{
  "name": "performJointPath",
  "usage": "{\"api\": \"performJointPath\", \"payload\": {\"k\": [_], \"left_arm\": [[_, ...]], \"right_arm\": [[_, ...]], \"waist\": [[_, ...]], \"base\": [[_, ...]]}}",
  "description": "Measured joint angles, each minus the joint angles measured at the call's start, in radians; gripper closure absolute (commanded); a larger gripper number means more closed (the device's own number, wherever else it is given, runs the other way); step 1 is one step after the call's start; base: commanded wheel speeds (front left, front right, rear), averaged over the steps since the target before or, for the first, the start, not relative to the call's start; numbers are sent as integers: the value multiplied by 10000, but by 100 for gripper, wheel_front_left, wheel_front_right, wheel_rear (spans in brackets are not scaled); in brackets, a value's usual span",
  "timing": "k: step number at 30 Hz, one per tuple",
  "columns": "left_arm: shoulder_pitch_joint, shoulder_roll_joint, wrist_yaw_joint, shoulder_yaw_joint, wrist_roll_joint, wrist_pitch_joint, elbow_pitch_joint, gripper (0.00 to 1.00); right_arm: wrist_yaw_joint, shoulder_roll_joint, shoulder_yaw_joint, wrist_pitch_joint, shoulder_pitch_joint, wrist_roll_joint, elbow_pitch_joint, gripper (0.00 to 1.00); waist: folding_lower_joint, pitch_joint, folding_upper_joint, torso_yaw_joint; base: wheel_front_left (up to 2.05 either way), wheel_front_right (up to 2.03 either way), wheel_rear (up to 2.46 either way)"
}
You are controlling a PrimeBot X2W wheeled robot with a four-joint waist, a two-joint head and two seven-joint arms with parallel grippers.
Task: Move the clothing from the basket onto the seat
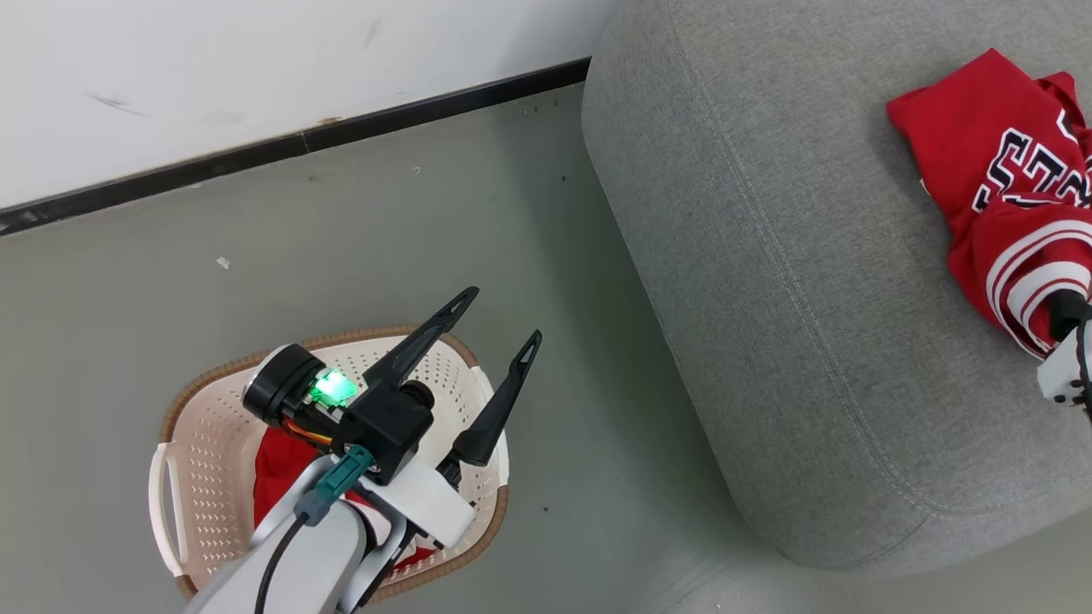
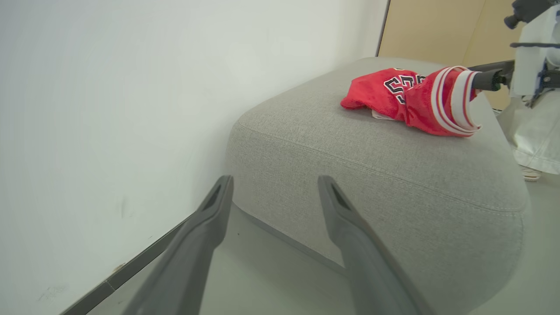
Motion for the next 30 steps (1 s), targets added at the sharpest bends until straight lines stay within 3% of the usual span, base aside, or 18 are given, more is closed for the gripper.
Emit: {"api": "performJointPath", "payload": {"k": [22, 30], "left_arm": [[427, -10, 341, 606, -437, -362, 399, 0], [857, 77, 694, 1151, -629, -604, 654, 0]], "right_arm": [[-2, 1174, -332, -40, 3201, -407, -3396, 0], [0, 1448, 372, -44, 3407, -663, -4439, 0]], "waist": [[0, -790, 0, -721], [0, -1208, 0, -666]], "base": [[0, 0, 0], [0, 0, 0]]}}
